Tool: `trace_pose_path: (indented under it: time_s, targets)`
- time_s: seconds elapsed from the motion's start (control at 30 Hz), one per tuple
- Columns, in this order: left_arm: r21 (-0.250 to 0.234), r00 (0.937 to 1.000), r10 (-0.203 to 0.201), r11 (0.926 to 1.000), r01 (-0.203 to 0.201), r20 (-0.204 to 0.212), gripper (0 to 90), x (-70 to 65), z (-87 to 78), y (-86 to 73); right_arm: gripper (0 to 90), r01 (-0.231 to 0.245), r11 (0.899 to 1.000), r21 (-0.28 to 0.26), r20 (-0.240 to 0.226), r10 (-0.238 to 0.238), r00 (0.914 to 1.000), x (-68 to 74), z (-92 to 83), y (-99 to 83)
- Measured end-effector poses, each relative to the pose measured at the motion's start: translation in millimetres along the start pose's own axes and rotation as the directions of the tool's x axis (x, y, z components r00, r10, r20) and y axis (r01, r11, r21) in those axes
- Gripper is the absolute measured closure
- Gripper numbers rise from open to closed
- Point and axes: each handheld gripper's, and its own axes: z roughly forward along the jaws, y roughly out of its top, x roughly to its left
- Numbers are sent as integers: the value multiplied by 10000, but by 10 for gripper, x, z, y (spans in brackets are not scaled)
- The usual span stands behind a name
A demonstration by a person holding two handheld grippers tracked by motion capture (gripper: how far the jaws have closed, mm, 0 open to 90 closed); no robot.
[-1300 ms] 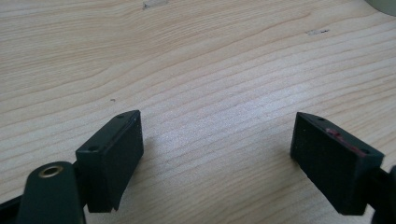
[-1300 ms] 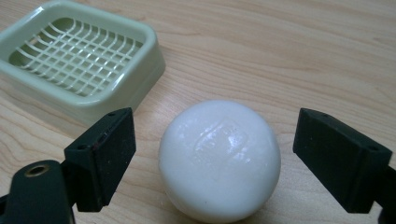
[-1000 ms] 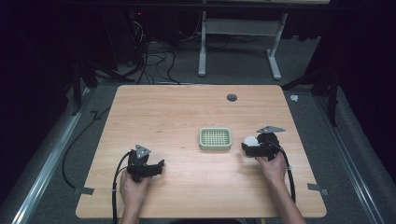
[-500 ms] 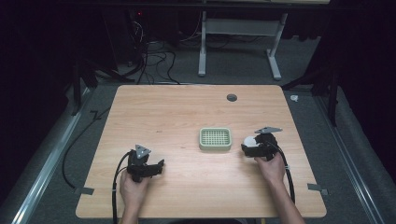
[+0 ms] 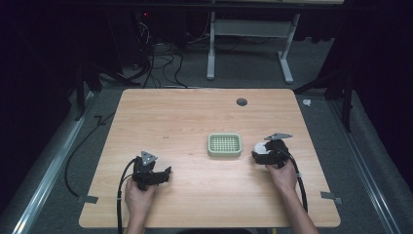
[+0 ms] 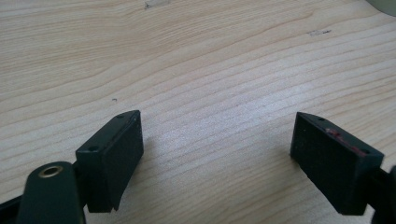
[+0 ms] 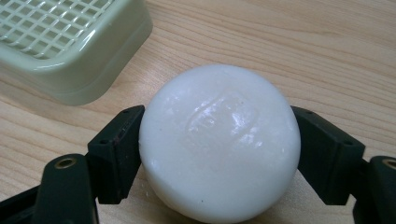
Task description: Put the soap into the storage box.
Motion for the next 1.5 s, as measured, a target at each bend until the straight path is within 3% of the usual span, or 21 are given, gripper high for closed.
trace_pose_path:
  time_s: [0.9, 1.5]
  targets:
    - [0, 10000, 1, 10000, -1, -2, 176, 0, 0, 0, 247, -43, 10000, 9, -118, 43, 9999, 5, -21, 2]
    - [4, 10000, 9, 10000, -9, -12, 176, -1, 1, 0, 247, -62, 9998, -213, -415, 54, 9991, 22, -170, 20]
